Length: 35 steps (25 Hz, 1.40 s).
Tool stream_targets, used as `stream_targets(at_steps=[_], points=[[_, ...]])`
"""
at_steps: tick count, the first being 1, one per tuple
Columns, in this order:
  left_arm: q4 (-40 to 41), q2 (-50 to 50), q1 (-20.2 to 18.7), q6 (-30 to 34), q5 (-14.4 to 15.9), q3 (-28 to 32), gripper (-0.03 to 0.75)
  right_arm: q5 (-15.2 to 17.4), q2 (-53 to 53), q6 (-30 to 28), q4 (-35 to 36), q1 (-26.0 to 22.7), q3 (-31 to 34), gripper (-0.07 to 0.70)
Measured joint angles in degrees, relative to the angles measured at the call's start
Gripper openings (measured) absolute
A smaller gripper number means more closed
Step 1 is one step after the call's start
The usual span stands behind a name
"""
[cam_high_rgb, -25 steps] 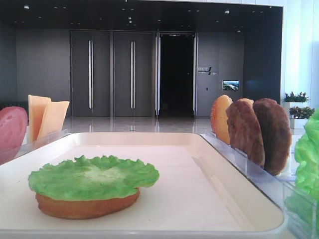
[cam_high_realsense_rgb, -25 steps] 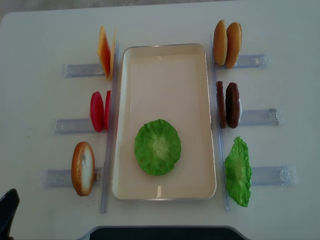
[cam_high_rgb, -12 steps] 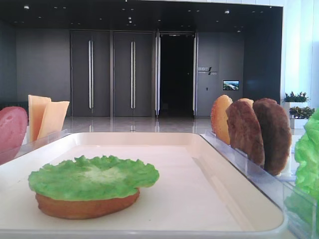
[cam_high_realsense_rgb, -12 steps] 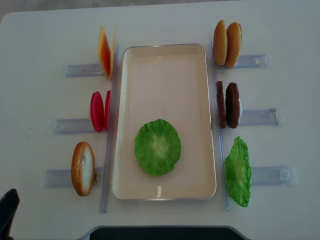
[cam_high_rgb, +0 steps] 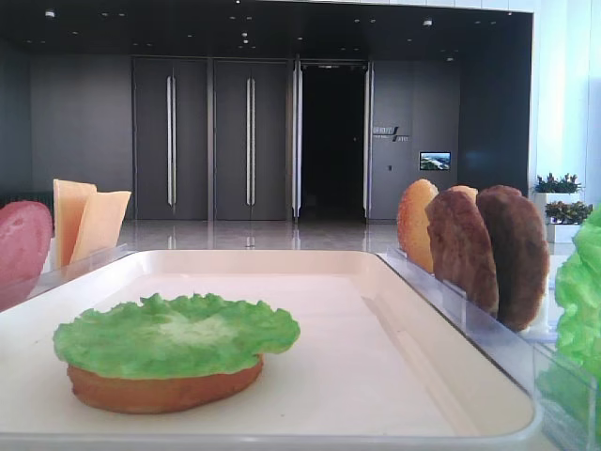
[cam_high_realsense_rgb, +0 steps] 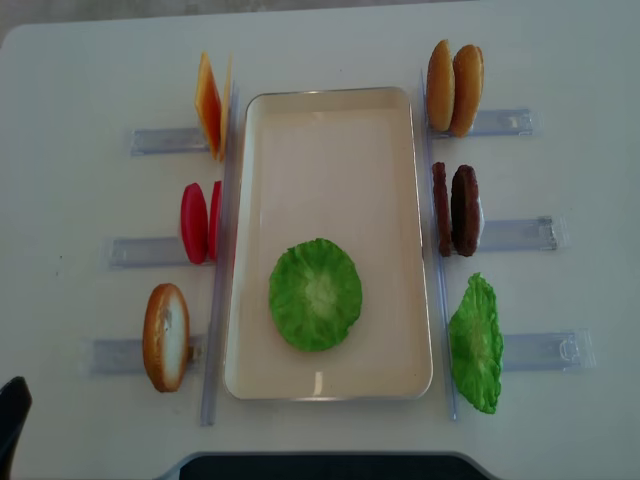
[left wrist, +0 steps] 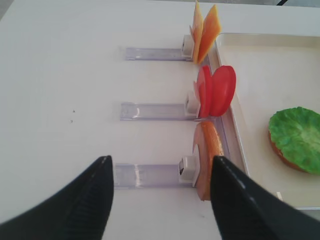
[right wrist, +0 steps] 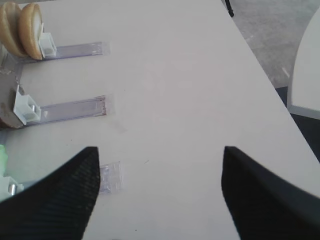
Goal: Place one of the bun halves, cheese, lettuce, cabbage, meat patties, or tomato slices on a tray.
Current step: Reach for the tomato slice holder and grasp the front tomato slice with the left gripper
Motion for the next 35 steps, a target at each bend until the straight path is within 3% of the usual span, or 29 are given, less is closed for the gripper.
stream_targets(at_steps=[8,25,35], points=[[0.3,14.2,0.0,0.0,2.0,-9.2,0.482,0.0,0.0,0.0,0.0,0.0,0.0,0.515],[7.8,50.7,0.0,0.0,2.2,-25.0,0.482,0.0,0.0,0.0,0.0,0.0,0.0,0.515],[8.3,68.0,0.0,-4.5,3.6,-31.8,0.482,0.0,0.0,0.0,0.0,0.0,0.0,0.515]])
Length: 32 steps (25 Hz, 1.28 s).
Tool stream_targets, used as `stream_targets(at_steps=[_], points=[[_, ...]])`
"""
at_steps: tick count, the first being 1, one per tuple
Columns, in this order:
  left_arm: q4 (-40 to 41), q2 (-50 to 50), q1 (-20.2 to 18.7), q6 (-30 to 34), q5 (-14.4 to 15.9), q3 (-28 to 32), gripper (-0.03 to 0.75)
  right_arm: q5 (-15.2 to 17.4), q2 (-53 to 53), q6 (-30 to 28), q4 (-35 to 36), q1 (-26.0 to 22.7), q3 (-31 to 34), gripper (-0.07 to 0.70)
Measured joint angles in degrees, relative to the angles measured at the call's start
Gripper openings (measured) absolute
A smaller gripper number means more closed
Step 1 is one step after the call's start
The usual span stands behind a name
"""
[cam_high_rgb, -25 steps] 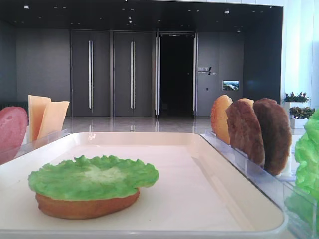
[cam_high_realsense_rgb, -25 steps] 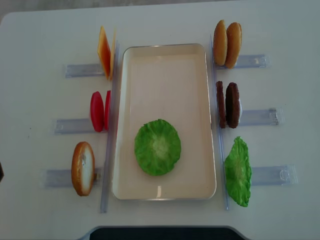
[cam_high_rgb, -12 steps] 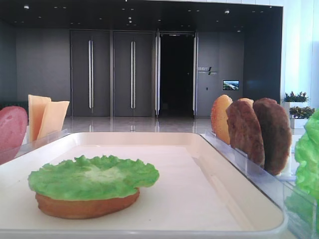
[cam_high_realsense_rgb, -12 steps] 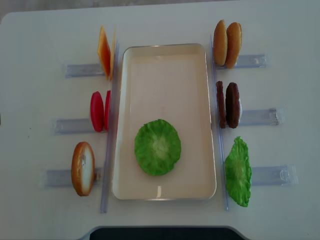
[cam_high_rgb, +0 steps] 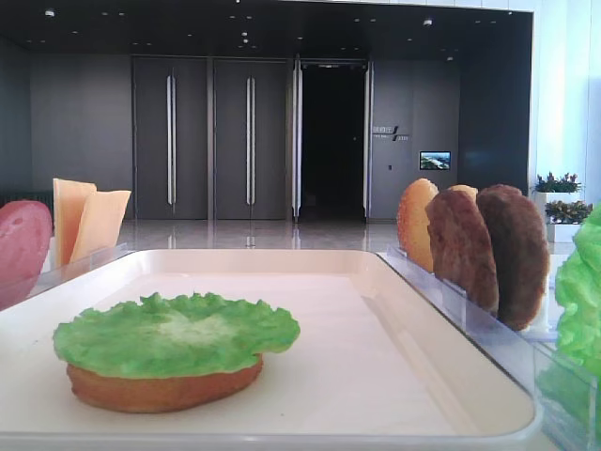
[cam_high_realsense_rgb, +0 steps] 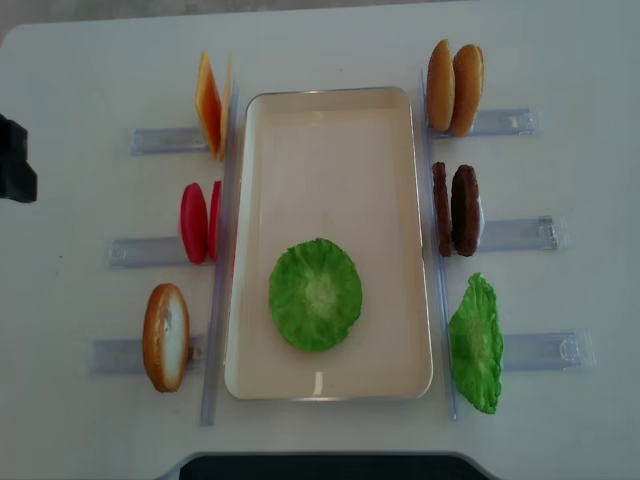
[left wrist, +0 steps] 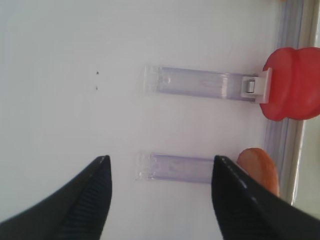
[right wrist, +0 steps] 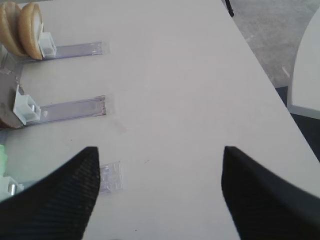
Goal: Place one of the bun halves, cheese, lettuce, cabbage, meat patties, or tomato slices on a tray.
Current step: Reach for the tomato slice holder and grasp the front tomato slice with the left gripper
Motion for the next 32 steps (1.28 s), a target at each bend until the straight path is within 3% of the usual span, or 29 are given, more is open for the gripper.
stream_targets(at_steps=[11,15,18,27,32], points=[[0.8,4.8,0.0,-3.6,0.1,-0.8,0.482,0.0,0.0,0.0,0.0,0.0,0.0,0.514],[1.3,4.8,-1.1,-5.1,1.4,-0.8,0.482,0.0,0.0,0.0,0.0,0.0,0.0,0.514],[2.1,4.8,-4.3,-7.3,1.5,-0.8,0.482,0.0,0.0,0.0,0.0,0.0,0.0,0.514],[3.4,5.2,-18.7,-20.4,0.8,-0.8,0.482,0.0,0.0,0.0,0.0,0.0,0.0,0.514],[3.4,8.9,-22.6,-25.1,0.4,-1.0,0.482,0.0,0.0,0.0,0.0,0.0,0.0,0.514]])
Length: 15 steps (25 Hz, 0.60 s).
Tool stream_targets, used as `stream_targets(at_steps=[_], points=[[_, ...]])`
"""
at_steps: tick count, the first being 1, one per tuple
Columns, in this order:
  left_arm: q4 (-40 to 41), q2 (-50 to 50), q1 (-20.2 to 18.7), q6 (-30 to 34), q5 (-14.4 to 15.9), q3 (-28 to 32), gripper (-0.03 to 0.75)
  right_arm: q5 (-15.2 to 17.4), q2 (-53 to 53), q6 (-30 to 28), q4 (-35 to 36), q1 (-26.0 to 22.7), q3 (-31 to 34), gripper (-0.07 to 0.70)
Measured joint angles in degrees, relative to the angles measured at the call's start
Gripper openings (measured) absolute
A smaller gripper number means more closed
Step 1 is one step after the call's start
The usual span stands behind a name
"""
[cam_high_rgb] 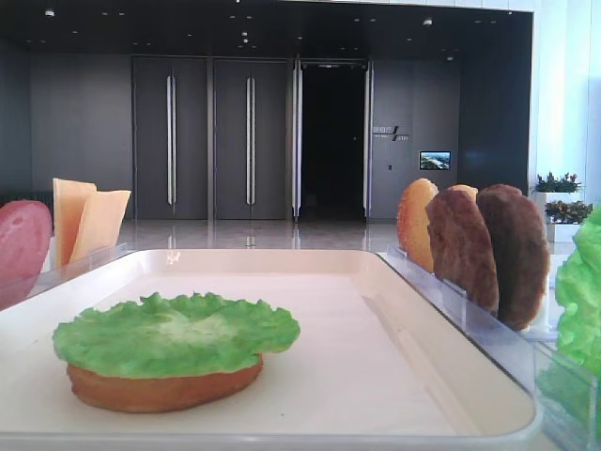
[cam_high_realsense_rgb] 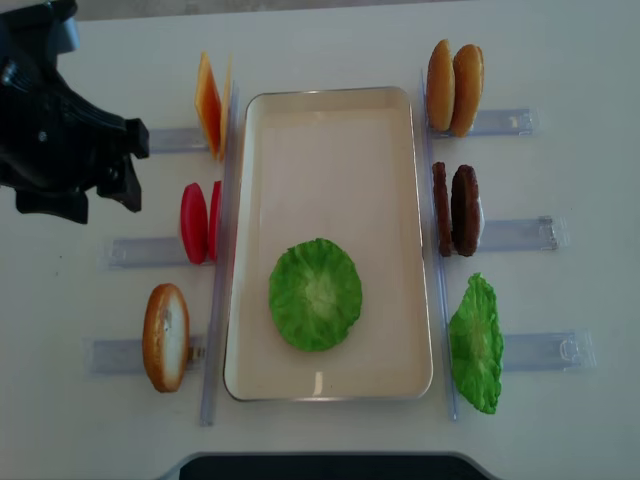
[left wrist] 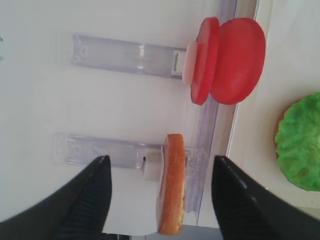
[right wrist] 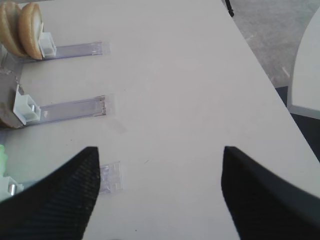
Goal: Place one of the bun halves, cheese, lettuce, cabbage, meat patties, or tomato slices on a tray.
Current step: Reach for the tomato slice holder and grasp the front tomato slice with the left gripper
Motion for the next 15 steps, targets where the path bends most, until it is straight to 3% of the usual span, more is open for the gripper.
stream_targets(at_steps=[7,15], points=[[-0.2,8.1,-3.5,-3.9,-2.1,-0.9,0.482,0.0,0.0,0.0,0.0,0.0,0.0,0.514],[-2.1,18.2,-6.0,-4.7,-2.3,-10.2,0.482,0.0,0.0,0.0,0.0,0.0,0.0,0.514]])
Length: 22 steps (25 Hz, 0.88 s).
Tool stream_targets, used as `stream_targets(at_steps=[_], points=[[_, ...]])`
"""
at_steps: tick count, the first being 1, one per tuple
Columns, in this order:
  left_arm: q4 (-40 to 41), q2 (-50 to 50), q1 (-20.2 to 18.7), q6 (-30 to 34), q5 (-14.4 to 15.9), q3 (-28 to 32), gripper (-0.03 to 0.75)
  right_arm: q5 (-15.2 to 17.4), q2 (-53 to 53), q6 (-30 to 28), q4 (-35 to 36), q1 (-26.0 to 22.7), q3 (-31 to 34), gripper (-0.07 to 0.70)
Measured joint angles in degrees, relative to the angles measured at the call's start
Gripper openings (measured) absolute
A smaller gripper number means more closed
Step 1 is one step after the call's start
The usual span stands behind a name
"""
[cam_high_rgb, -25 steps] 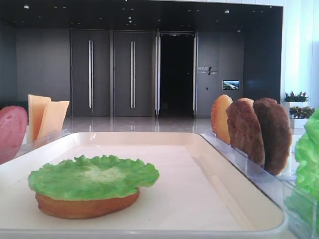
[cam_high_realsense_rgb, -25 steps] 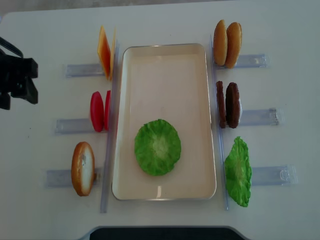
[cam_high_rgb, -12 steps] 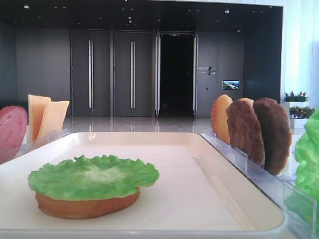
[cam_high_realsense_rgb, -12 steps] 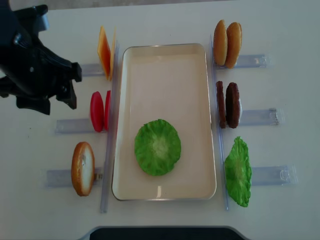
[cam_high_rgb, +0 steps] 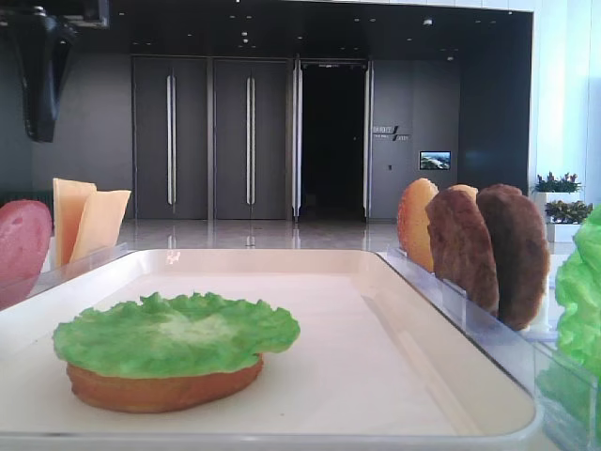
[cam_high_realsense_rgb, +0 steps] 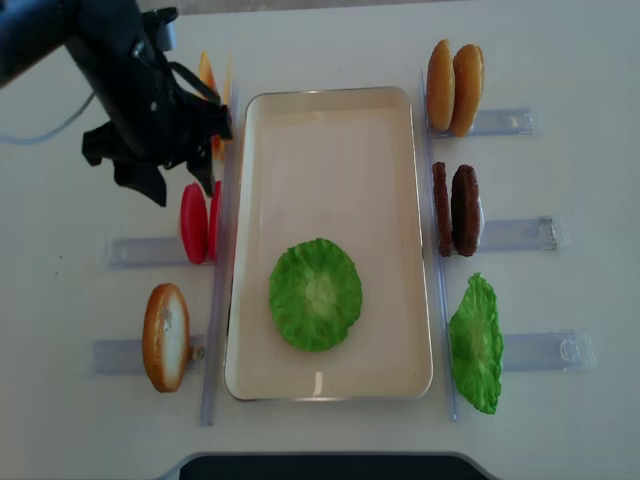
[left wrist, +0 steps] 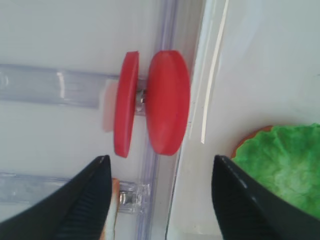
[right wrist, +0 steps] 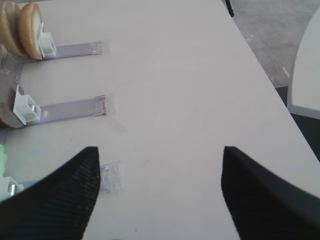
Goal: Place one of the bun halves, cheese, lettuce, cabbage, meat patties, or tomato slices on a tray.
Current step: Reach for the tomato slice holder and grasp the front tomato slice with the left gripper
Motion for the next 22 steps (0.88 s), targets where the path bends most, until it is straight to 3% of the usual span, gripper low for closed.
stream_targets(at_steps=[8,22], points=[[-0.5,8.8,-3.3,-0.3,2.4,-8.3,0.482,0.0,0.0,0.0,0.0,0.0,0.0,0.514],[-0.5,10.3,-3.4,0.6,2.8,-8.6,0.482,0.0,0.0,0.0,0.0,0.0,0.0,0.514]])
